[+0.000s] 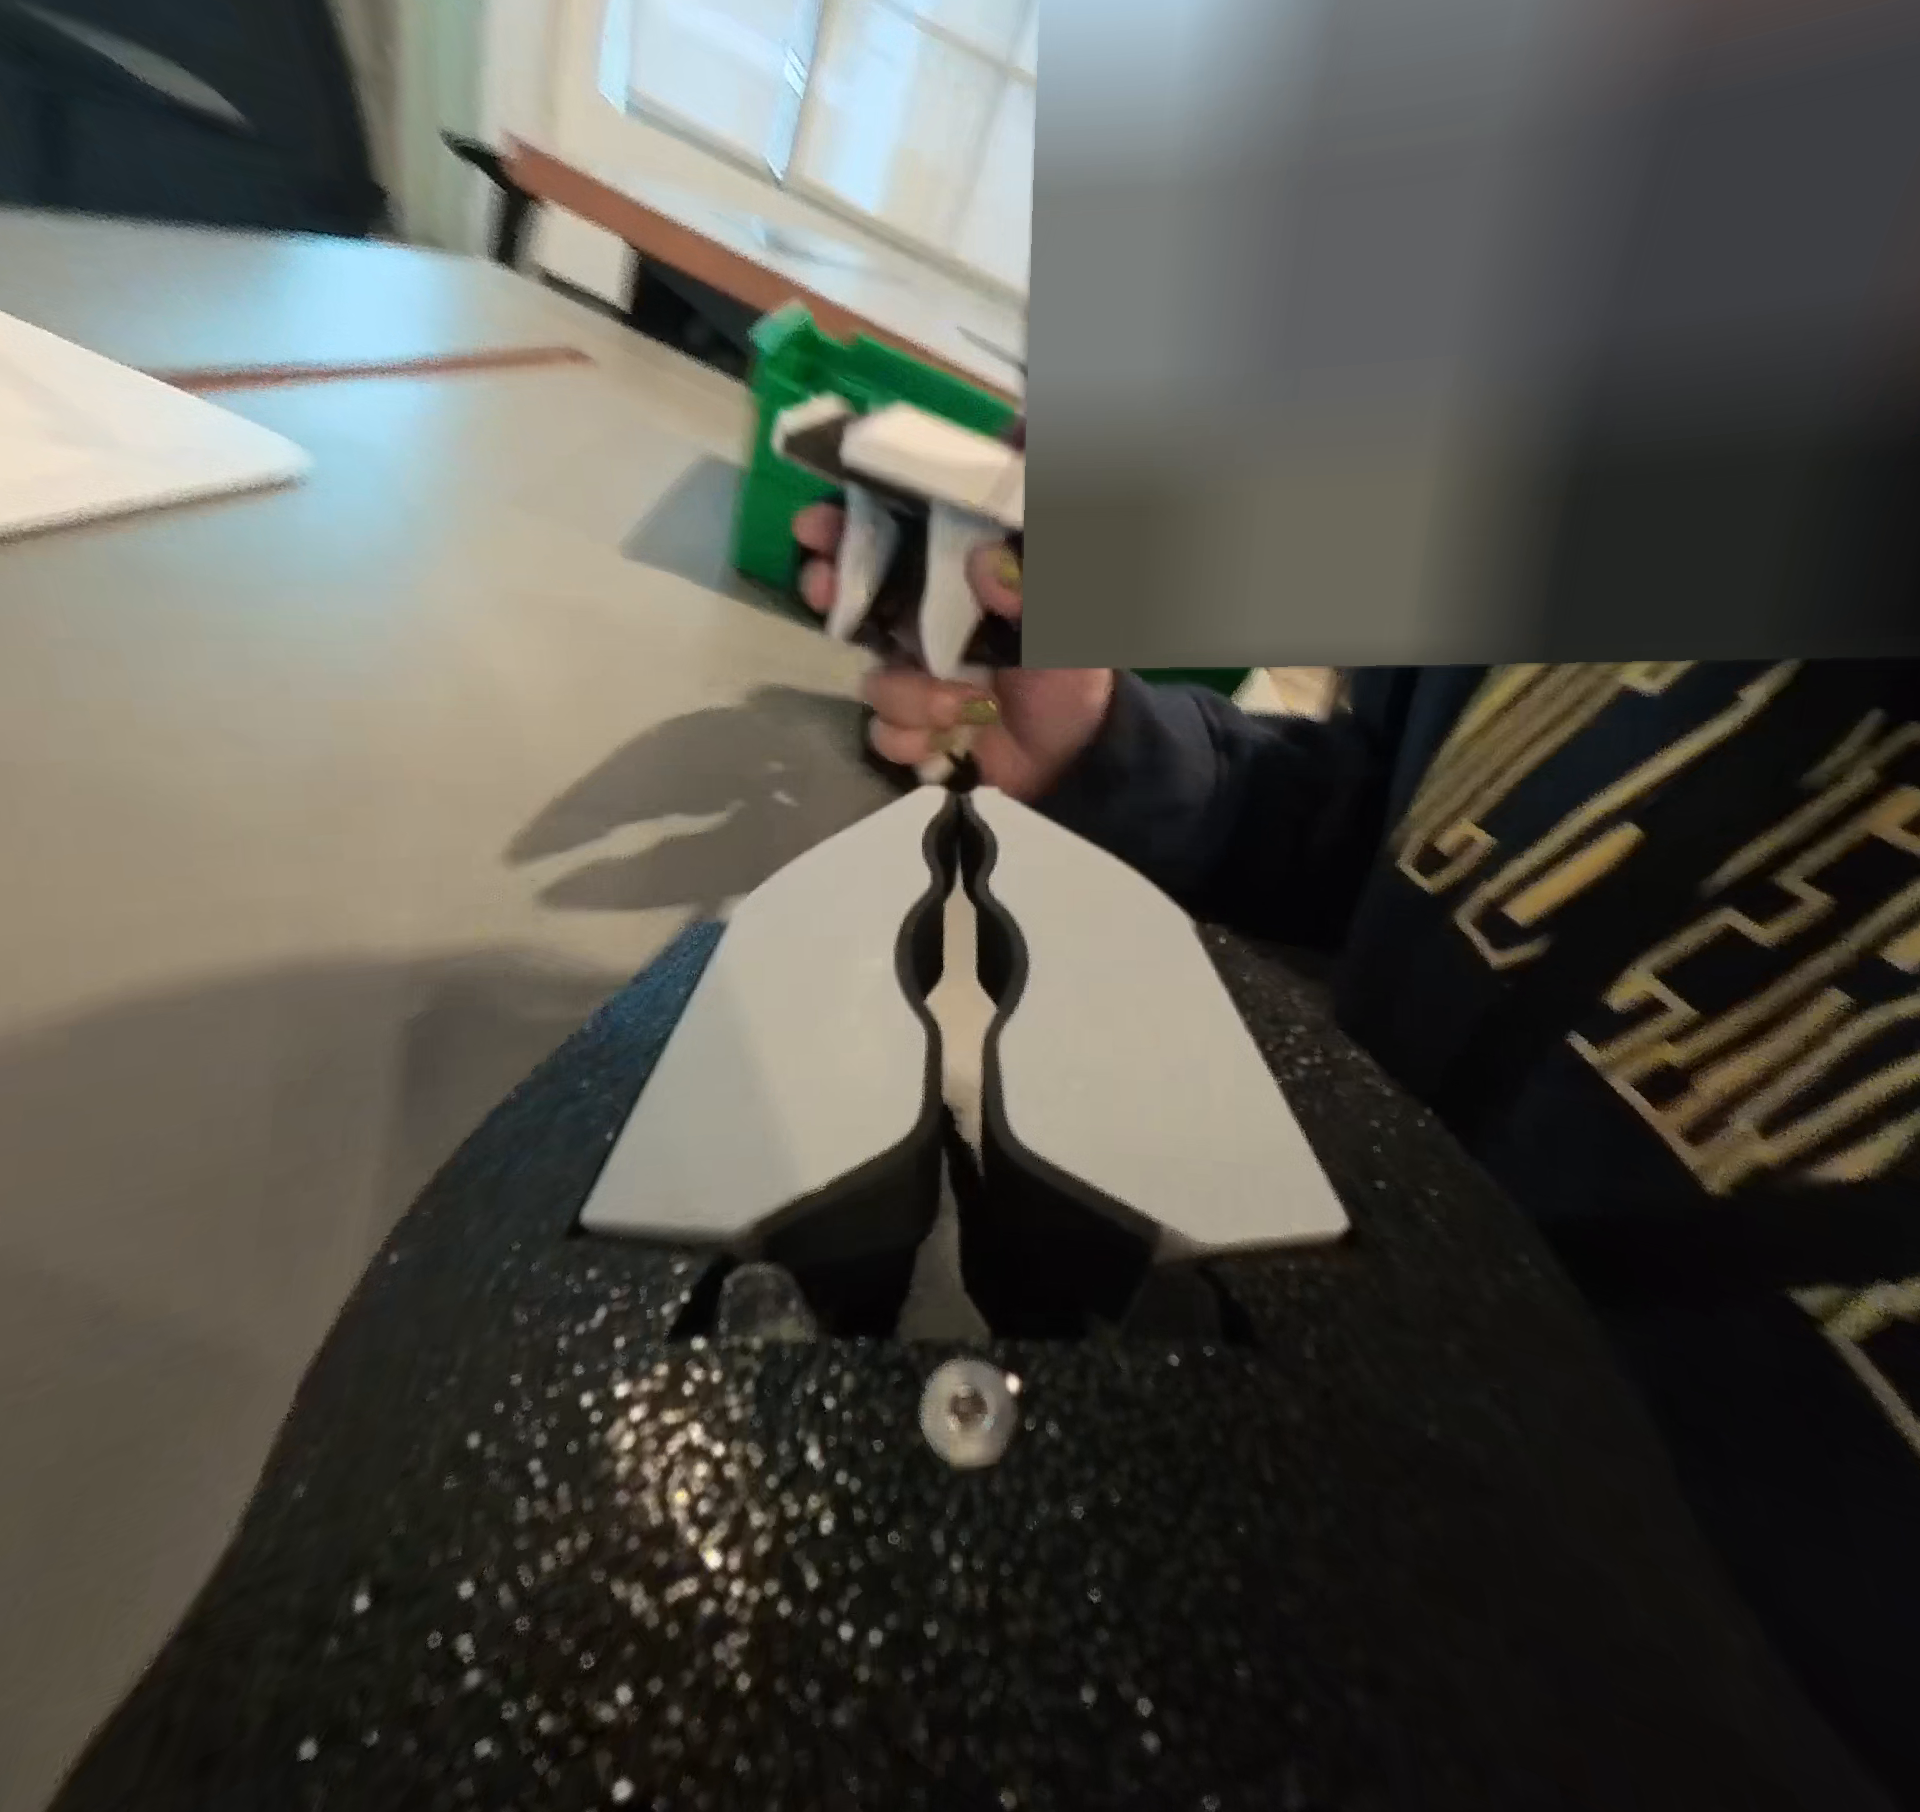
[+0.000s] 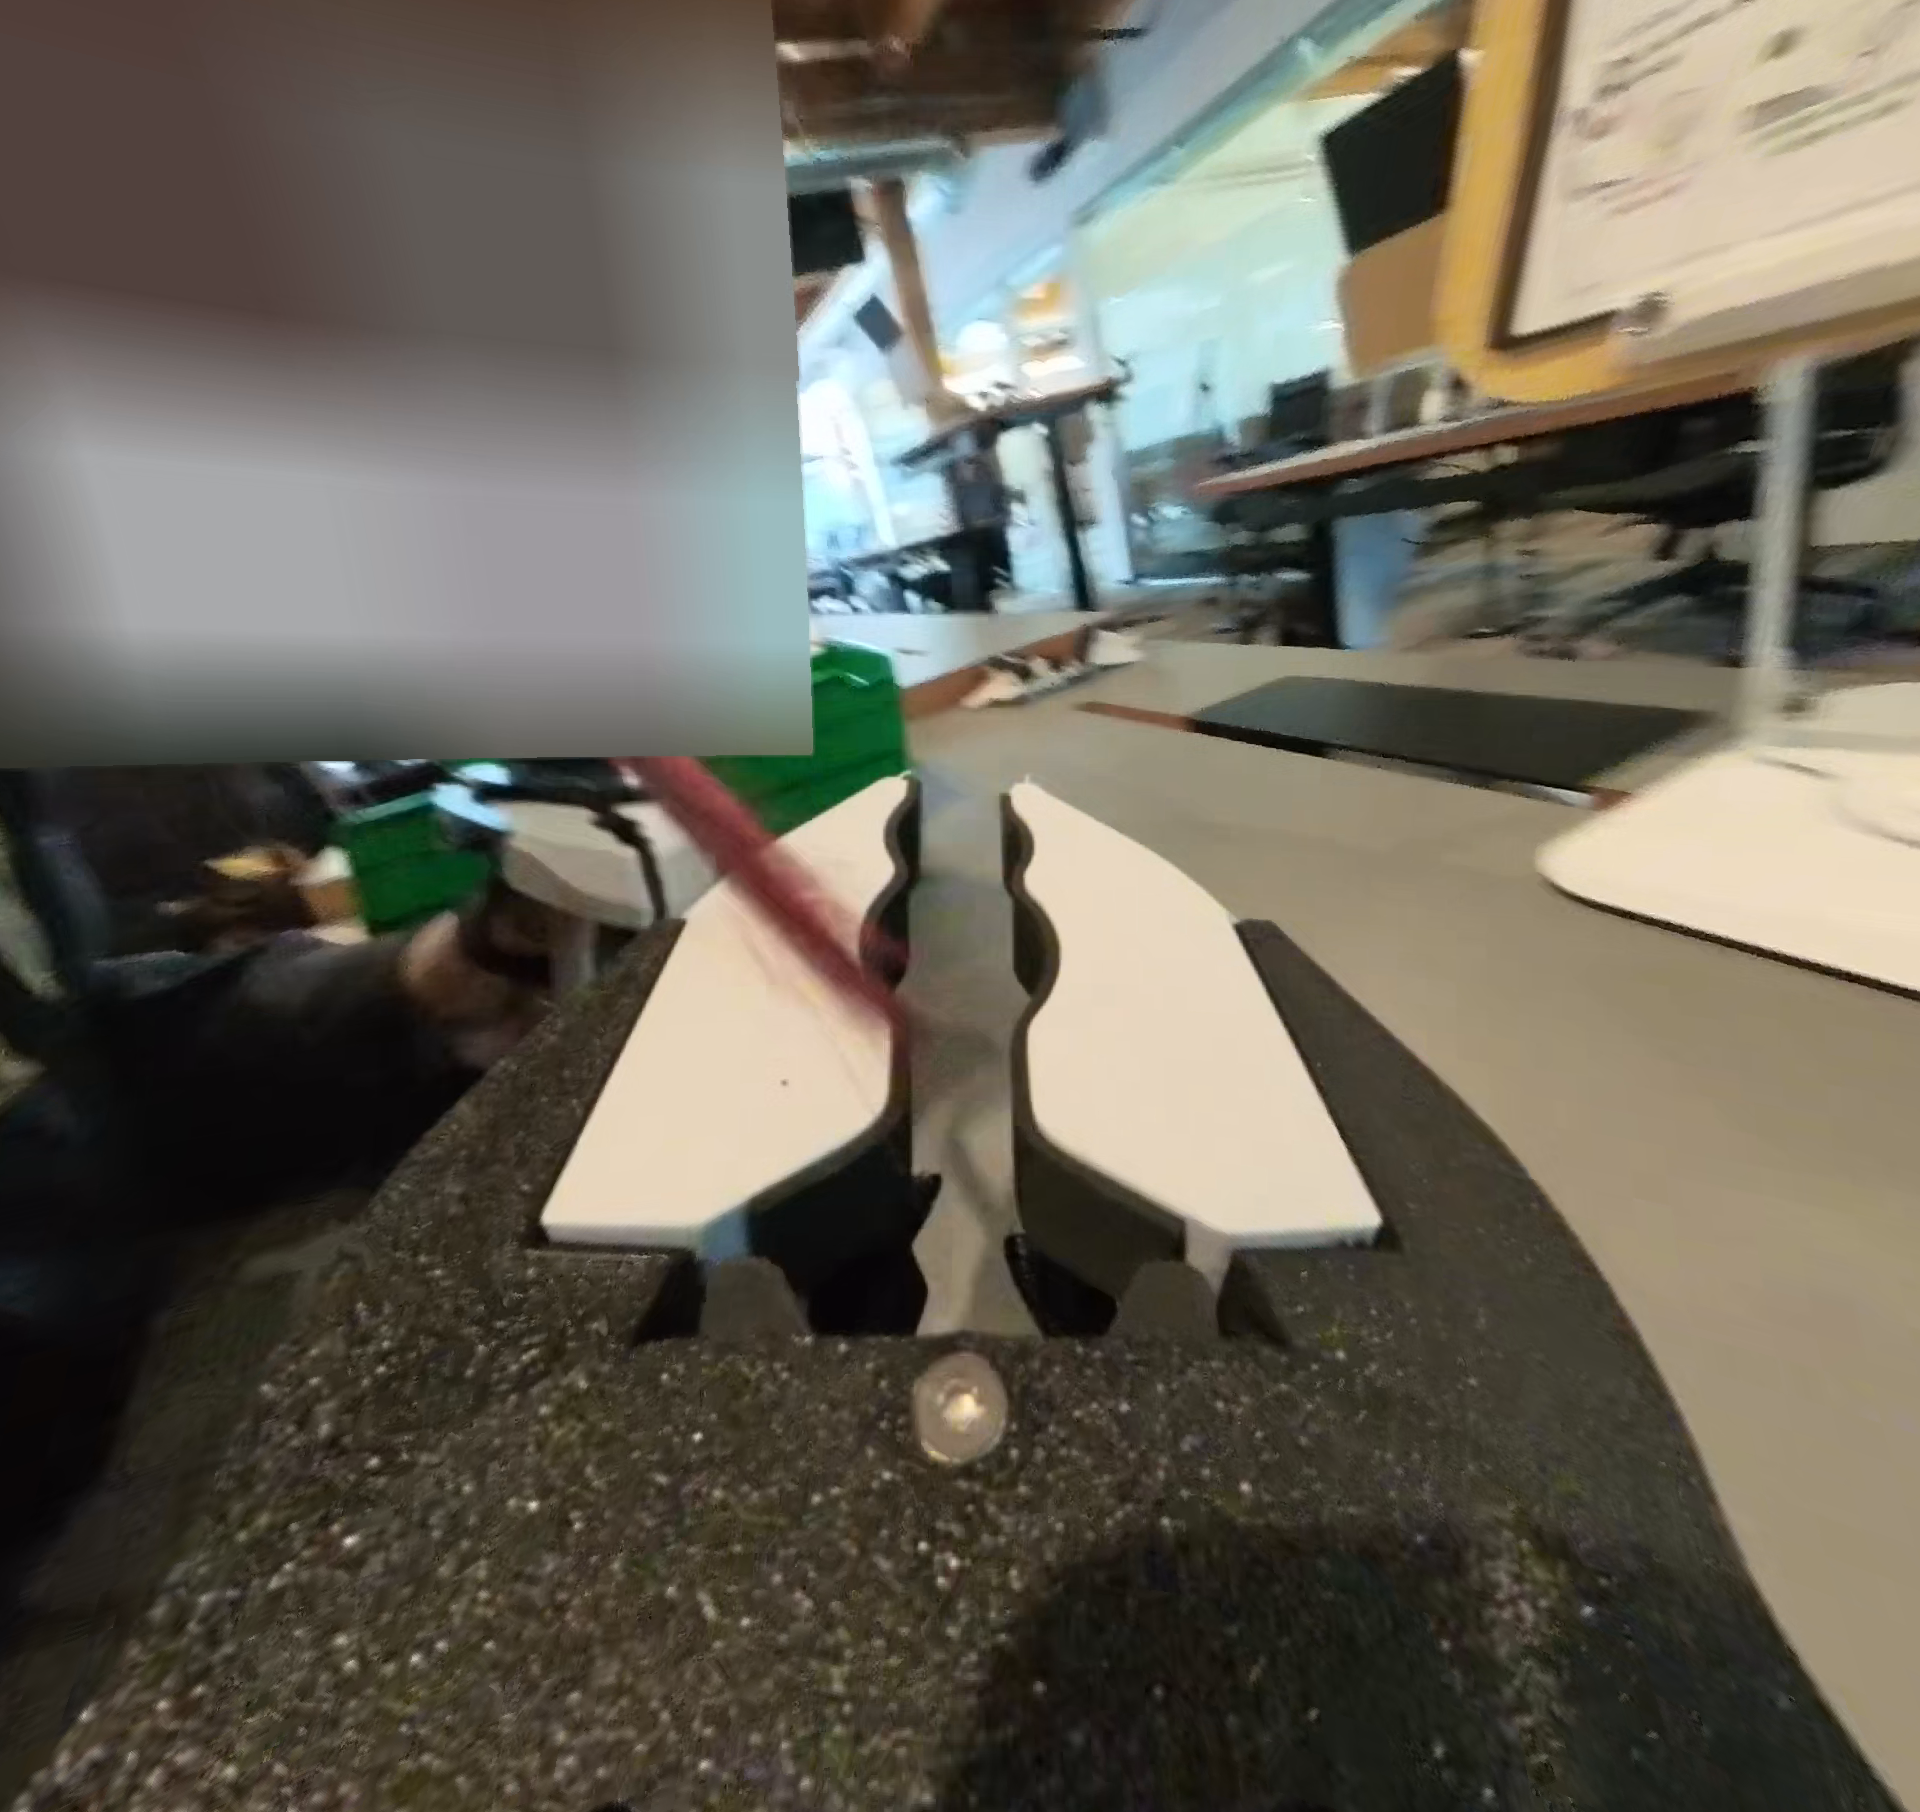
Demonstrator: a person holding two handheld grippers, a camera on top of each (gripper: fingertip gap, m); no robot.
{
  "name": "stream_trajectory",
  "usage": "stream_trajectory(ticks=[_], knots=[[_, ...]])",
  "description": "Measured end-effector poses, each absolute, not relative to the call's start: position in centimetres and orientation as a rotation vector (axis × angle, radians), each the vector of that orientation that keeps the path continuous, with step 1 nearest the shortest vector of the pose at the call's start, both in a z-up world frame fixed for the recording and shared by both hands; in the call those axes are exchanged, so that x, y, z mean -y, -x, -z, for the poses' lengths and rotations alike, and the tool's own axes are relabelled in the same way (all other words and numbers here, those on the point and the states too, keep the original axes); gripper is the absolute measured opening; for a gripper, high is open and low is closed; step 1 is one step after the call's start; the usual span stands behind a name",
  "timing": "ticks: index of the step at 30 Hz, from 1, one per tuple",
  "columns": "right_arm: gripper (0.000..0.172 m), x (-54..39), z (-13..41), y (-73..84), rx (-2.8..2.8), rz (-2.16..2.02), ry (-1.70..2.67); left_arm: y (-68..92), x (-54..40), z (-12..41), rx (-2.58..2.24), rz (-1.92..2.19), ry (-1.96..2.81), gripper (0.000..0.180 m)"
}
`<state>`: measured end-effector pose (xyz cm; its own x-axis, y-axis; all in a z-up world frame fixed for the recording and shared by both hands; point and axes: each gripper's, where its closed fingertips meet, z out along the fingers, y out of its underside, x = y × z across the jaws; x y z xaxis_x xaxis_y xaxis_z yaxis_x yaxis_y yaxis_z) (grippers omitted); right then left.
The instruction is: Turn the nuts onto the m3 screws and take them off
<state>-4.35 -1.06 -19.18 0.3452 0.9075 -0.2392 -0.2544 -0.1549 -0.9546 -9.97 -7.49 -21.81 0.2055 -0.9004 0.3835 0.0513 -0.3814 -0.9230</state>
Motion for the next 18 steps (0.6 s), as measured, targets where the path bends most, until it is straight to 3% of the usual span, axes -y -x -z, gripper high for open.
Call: stream_trajectory(ticks=[13,18], knots=[[0.008,0.9,21.8,5.6,0.872,-0.773,1.435,10.9,5.7,22.8,-0.784,1.078,1.612,0.000],[0.002,1.3,22.0,6.0,0.923,-0.714,1.403,10.0,6.0,23.6,-0.884,0.959,1.623,0.018]])
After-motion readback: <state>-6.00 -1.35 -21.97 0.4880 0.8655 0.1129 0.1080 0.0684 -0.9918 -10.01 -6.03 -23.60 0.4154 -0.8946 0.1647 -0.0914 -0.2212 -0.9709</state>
